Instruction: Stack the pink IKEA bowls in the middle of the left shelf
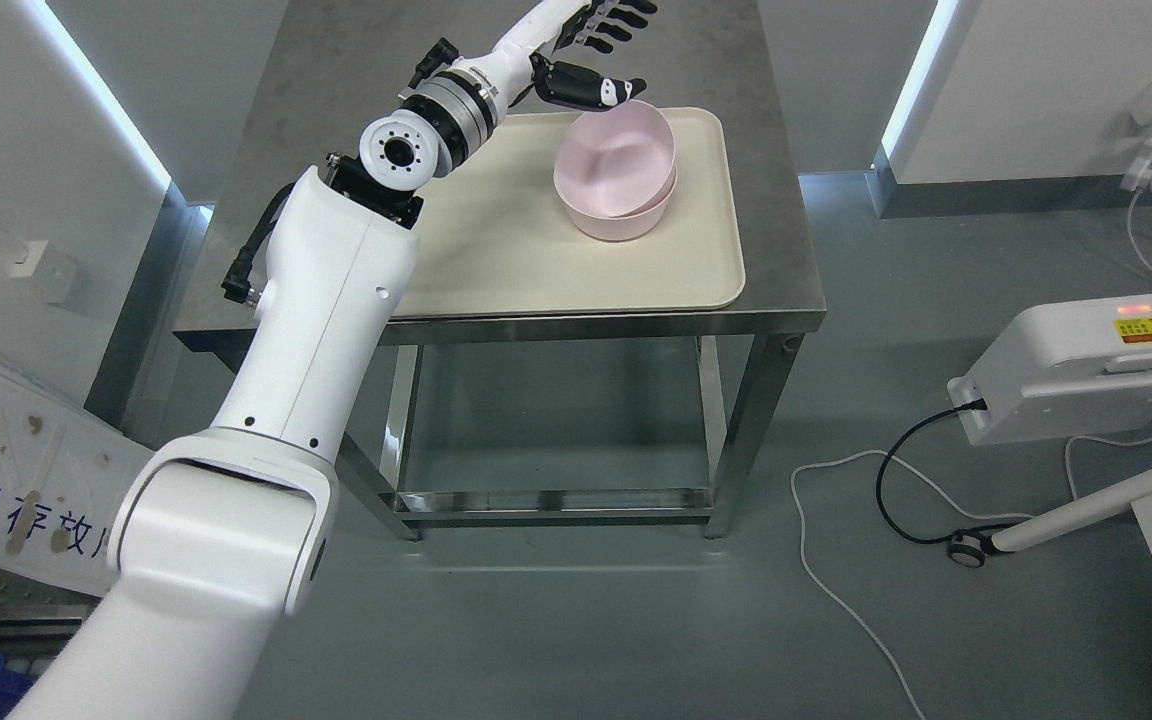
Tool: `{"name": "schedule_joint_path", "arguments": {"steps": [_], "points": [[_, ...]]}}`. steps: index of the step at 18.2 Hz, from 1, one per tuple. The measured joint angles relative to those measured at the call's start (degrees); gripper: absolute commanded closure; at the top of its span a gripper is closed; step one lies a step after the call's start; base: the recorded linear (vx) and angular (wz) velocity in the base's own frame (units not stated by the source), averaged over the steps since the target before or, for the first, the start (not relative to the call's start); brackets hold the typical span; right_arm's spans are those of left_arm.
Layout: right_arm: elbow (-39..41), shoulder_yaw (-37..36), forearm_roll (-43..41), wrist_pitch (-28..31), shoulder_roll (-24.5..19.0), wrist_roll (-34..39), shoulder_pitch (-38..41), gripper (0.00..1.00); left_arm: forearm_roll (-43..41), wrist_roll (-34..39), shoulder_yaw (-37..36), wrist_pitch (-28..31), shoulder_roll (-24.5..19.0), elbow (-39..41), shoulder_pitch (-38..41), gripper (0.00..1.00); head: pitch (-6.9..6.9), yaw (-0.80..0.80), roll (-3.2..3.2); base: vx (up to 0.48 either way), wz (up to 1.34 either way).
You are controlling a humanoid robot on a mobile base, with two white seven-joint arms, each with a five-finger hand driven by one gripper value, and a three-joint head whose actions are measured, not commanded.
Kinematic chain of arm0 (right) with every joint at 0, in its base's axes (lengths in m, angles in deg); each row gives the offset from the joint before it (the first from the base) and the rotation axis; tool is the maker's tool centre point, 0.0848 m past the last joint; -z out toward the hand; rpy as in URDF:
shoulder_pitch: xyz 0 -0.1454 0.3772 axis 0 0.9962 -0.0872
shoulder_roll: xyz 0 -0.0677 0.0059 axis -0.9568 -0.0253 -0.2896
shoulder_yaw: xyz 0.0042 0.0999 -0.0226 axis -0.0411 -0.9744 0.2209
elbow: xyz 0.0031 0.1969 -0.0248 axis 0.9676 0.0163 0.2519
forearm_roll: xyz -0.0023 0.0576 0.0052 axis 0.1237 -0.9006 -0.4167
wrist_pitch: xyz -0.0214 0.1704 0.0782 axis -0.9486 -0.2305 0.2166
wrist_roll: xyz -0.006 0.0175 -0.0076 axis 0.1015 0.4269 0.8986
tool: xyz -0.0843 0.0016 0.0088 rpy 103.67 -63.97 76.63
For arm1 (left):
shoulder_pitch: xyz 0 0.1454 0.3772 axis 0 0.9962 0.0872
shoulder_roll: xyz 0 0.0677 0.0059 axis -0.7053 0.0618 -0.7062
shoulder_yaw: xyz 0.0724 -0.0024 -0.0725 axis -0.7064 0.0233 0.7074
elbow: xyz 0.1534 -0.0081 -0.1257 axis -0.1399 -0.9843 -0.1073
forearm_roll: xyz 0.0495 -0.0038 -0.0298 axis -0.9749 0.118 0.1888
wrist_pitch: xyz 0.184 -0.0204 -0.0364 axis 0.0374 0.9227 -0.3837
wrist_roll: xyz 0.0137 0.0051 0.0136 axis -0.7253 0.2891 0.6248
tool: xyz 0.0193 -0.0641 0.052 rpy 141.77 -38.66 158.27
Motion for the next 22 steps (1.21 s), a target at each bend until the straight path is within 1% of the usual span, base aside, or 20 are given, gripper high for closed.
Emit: {"name": "schedule_joint_path", "arguments": {"steps": [1, 4, 6, 10, 11, 15, 19, 22], "points": [[0.00, 0.00, 0.00, 0.00, 0.00, 0.00, 0.00, 0.00, 1.78, 0.00, 0.75, -2.18, 0.00, 1.43, 1.55, 0.08, 0.00, 0.00, 0.00, 0.000, 0.00], [0.00, 0.00, 0.00, 0.00, 0.00, 0.00, 0.00, 0.00, 5.51, 0.00, 1.30, -9.39, 0.01, 5.39, 6.51, 0.08, 0.00, 0.00, 0.00, 0.000, 0.00], [0.00, 0.00, 0.00, 0.00, 0.00, 0.00, 0.00, 0.00, 6.21, 0.00, 0.86, -11.48, 0.01, 8.02, 9.97, 0.09, 0.00, 0.00, 0.00, 0.000, 0.00], [0.00, 0.00, 0.00, 0.00, 0.00, 0.00, 0.00, 0.00, -0.70, 0.00, 0.08, -12.67, 0.01, 11.75, 15.22, 0.11, 0.00, 0.00, 0.00, 0.000, 0.00], [0.00, 0.00, 0.00, 0.00, 0.00, 0.00, 0.00, 0.00, -2.35, 0.02, -0.08, -11.84, 0.01, 12.42, 16.00, 0.11, 0.00, 0.00, 0.00, 0.000, 0.00], [0.00, 0.00, 0.00, 0.00, 0.00, 0.00, 0.00, 0.00, -8.88, 0.16, -0.43, -5.45, 0.01, 14.78, 18.20, 0.11, 0.00, 0.00, 0.00, 0.000, 0.00], [0.00, 0.00, 0.00, 0.00, 0.00, 0.00, 0.00, 0.00, -12.12, 0.38, -0.14, -3.32, 0.02, 16.27, 19.06, 0.12, 0.00, 0.00, 0.00, 0.000, 0.00], [0.00, 0.00, 0.00, 0.00, 0.00, 0.00, 0.00, 0.00, -13.65, 0.37, 0.23, -2.56, -0.19, 17.13, 19.32, 0.15, 0.00, 0.00, 0.00, 0.000, 0.00]]}}
